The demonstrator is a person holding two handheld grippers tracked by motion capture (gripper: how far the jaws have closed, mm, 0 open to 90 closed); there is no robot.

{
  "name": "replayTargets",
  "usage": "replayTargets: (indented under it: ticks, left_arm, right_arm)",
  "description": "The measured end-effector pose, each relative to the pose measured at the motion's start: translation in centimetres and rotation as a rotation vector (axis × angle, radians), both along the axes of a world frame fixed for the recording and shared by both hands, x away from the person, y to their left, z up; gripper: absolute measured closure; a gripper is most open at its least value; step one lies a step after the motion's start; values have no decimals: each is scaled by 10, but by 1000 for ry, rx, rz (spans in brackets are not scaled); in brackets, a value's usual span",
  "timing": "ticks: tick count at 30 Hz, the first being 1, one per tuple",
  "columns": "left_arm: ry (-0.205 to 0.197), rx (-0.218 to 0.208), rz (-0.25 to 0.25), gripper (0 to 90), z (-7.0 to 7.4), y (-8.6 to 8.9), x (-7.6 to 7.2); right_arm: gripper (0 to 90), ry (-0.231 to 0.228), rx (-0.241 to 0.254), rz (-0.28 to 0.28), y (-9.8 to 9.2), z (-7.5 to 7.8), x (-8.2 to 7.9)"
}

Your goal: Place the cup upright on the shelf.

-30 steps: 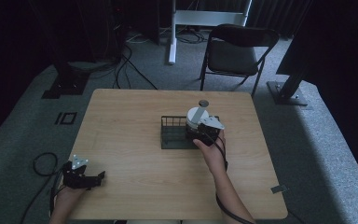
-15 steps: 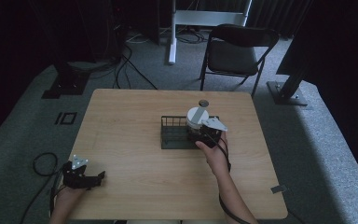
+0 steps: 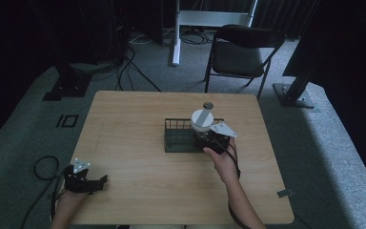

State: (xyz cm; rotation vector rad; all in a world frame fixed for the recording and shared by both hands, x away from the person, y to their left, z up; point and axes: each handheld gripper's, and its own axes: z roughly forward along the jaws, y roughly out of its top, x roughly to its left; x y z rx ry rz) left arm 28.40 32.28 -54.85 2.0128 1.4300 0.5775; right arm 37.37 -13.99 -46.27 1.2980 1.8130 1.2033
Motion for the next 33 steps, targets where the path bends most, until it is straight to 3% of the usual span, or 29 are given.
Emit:
replayTargets:
  ticks: [33]
  left_arm:
    - [0, 0, 0, 2, 0, 0, 0]
  right_arm:
    - [112, -23, 13, 10, -48, 0, -38]
